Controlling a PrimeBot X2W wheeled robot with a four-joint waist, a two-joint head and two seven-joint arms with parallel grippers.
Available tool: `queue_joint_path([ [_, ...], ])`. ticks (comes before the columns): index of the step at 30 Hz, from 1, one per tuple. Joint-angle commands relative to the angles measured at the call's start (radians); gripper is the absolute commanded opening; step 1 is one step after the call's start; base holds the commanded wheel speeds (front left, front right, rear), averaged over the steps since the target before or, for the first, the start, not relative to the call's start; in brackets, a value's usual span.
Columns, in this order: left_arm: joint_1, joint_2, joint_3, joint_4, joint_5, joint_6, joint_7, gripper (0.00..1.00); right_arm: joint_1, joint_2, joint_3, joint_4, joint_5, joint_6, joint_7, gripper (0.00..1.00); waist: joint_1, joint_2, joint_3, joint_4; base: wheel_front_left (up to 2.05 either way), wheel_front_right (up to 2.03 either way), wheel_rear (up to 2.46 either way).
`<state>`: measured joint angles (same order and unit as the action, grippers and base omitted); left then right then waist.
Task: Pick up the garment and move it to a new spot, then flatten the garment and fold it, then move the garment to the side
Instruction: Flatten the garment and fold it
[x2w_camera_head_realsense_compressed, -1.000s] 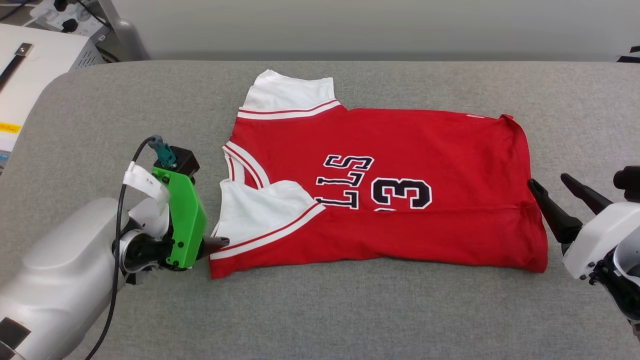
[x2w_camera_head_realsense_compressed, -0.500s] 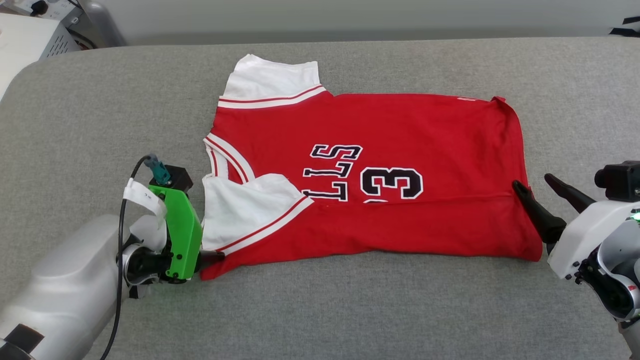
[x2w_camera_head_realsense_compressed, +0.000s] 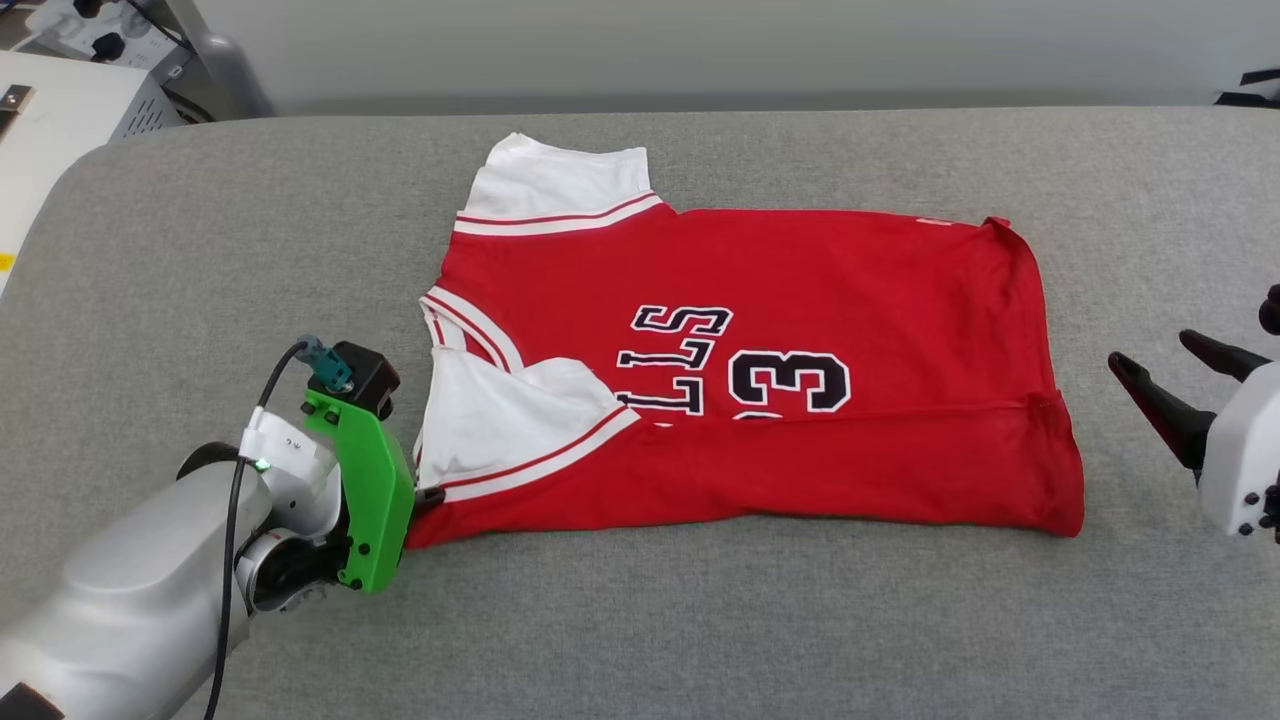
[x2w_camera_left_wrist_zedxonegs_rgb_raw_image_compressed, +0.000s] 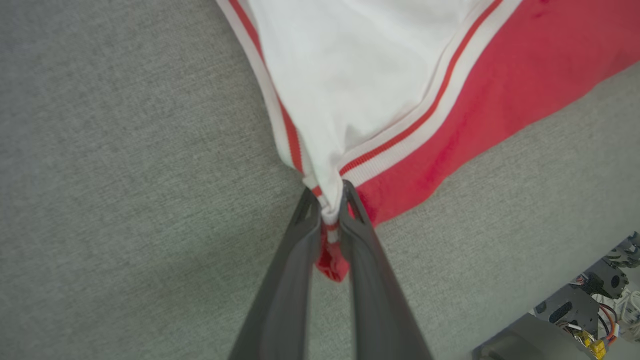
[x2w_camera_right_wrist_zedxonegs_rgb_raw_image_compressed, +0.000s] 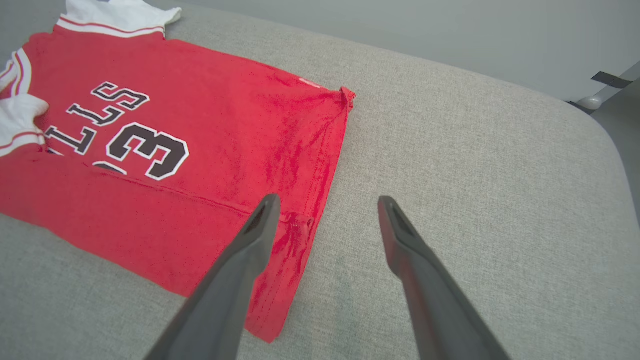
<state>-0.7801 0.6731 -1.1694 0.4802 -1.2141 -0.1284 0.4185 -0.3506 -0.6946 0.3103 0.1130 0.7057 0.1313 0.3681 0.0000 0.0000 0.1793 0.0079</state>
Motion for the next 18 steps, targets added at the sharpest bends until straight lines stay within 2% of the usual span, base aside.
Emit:
queue_joint_path([
  [1, 0.006, 0.013, -0.003, -0.012, 0.01, -0.002, -0.01, 0.0, -0.014, -0.02, 0.012, -0.015, 0.012, -0.001, 0.043, 1.0, 0.0, 0.0, -0.005, 0.008, 0.0, 0.0, 0.0],
  [3, 0.005, 0.027, -0.002, -0.036, 0.015, -0.002, -0.026, 0.0, -0.017, -0.055, 0.029, -0.037, 0.037, -0.001, 0.138, 1.0, 0.0, 0.0, -0.005, 0.013, 0.0, 0.0, 0.0],
  [4, 0.002, 0.037, -0.005, -0.055, 0.027, -0.002, -0.037, 0.0, -0.019, -0.076, 0.041, -0.049, 0.06, -0.001, 0.221, 1.0, 0.0, 0.0, -0.001, 0.018, 0.0, 0.0, 0.0],
  [8, -0.007, 0.045, -0.006, -0.087, 0.047, 0.0, -0.05, 0.0, -0.025, -0.075, 0.054, -0.04, 0.077, -0.001, 0.332, 1.0, 0.0, 0.0, 0.015, 0.028, 0.0, 0.0, 0.0],
  [12, -0.018, 0.043, -0.009, -0.113, 0.065, 0.008, -0.056, 0.0, -0.031, -0.044, 0.075, 0.005, 0.068, -0.001, 0.387, 1.0, 0.0, 0.0, 0.04, 0.039, 0.0, 0.0, 0.0],
  [18, -0.043, 0.039, -0.009, -0.136, 0.092, 0.017, -0.066, 0.0, -0.062, 0.02, 0.101, 0.11, 0.032, -0.001, 0.377, 1.0, 0.0, 0.0, 0.085, 0.055, 0.0, 0.0, 0.0],
])
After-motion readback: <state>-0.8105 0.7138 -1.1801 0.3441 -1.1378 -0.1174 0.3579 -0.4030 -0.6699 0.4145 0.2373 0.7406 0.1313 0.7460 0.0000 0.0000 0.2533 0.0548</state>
